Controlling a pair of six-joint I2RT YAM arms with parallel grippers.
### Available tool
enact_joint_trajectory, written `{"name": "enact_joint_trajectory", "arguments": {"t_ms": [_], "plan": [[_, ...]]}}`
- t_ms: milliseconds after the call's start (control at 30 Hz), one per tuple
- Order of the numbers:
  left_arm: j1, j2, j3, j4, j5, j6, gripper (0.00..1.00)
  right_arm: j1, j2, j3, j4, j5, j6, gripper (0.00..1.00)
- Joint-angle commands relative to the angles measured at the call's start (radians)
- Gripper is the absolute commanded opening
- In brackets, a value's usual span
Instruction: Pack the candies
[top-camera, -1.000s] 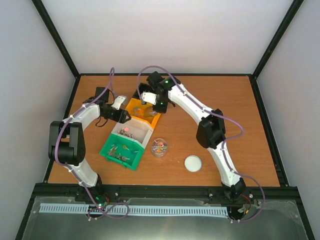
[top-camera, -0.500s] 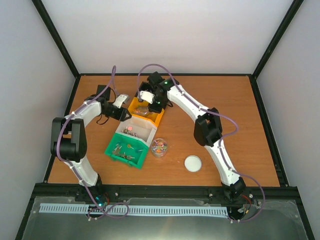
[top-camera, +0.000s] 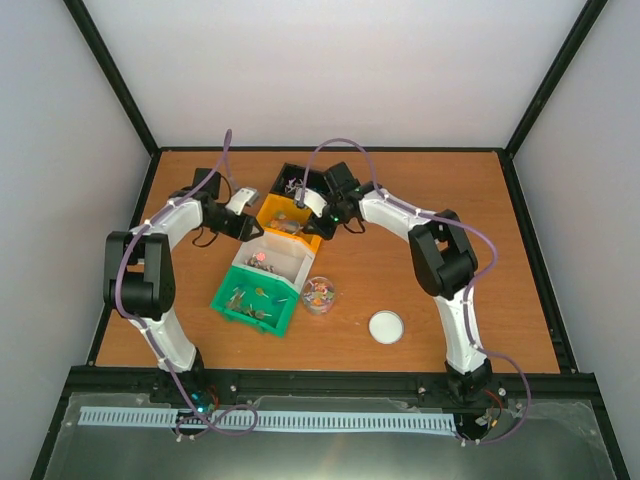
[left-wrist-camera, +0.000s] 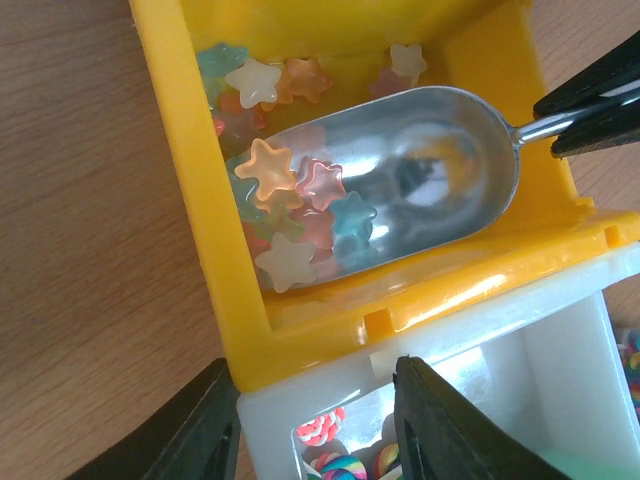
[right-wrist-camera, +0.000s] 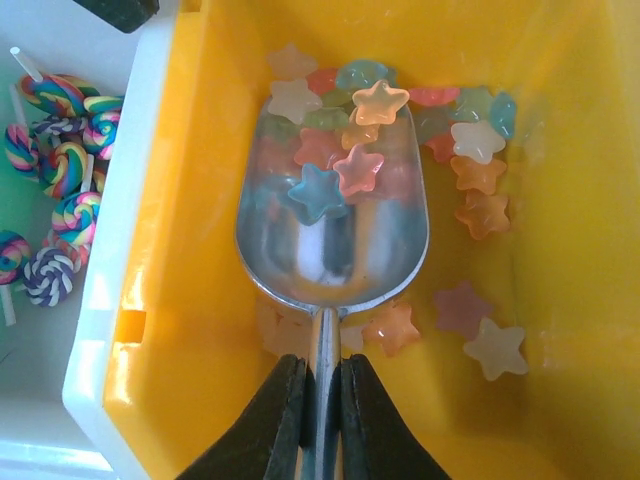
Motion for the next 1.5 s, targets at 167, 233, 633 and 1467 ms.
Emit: {"name": "enact_joint_trajectory", "arguments": {"t_ms": [167, 233, 633, 1467], "plan": [[0.031, 0.027, 0.032, -0.027, 0.084, 0.034, 0.5, -0.008, -0.132, -0.208, 0.327, -0.235, 0.118, 0.03], [0.041, 0.023, 0.034, -0.043, 0.105, 0.039, 0.51, -0.016, -0.15, -0.244, 0.363, -0.243, 0.123, 0.03], [0.077, -0.014, 0.05, -0.112, 0.161, 0.046, 0.74, -0.073, -0.209, -0.405, 0.521, -0.305, 0.137, 0.03], [0.11, -0.081, 0.065, -0.105, 0.298, -0.011, 1.0, -0.175, -0.36, -0.566, 0.647, -0.441, 0.103, 0.03]]}}
